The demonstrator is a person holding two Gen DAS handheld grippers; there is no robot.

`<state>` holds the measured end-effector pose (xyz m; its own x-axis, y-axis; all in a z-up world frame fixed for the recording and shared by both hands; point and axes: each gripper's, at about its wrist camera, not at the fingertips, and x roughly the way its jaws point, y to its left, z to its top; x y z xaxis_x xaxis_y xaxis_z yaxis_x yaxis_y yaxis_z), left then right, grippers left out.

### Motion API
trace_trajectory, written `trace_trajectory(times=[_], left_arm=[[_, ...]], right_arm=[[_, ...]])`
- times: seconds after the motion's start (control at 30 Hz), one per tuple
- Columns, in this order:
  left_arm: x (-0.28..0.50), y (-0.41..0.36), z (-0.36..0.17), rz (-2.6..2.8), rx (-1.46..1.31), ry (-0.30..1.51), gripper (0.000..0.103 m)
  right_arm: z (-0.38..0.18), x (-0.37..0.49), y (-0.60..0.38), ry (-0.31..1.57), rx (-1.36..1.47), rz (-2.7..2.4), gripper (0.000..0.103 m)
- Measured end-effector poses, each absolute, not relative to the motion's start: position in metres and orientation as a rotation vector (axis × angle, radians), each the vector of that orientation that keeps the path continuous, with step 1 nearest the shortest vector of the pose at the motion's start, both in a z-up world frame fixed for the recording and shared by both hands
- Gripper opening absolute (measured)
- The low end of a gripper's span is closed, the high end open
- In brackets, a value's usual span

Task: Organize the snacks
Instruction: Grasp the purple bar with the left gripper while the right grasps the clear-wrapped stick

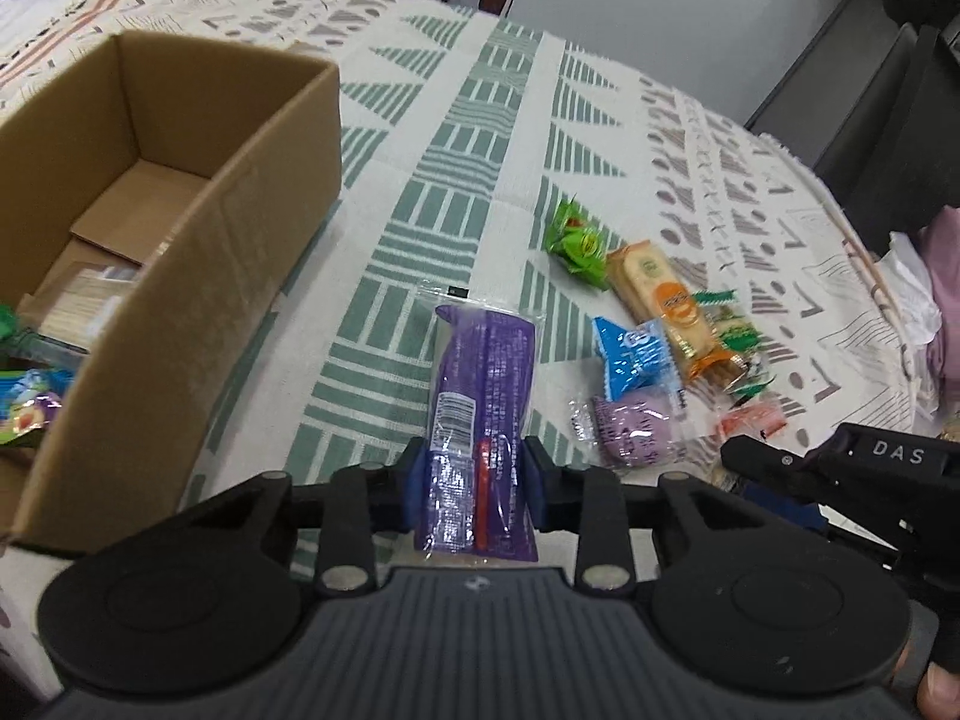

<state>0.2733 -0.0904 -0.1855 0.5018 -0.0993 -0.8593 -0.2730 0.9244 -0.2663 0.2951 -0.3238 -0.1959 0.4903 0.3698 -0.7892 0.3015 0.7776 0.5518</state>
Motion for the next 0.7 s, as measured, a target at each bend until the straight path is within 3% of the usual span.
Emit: trace_trajectory(times=[0.7], left_arm=[[0.242,-0.073,-0.111,0.154,-0.397,0.891,0.031]], right_arm=[[-0.147,0.280,-0.304,0.932,0.800,0.290,0.018]])
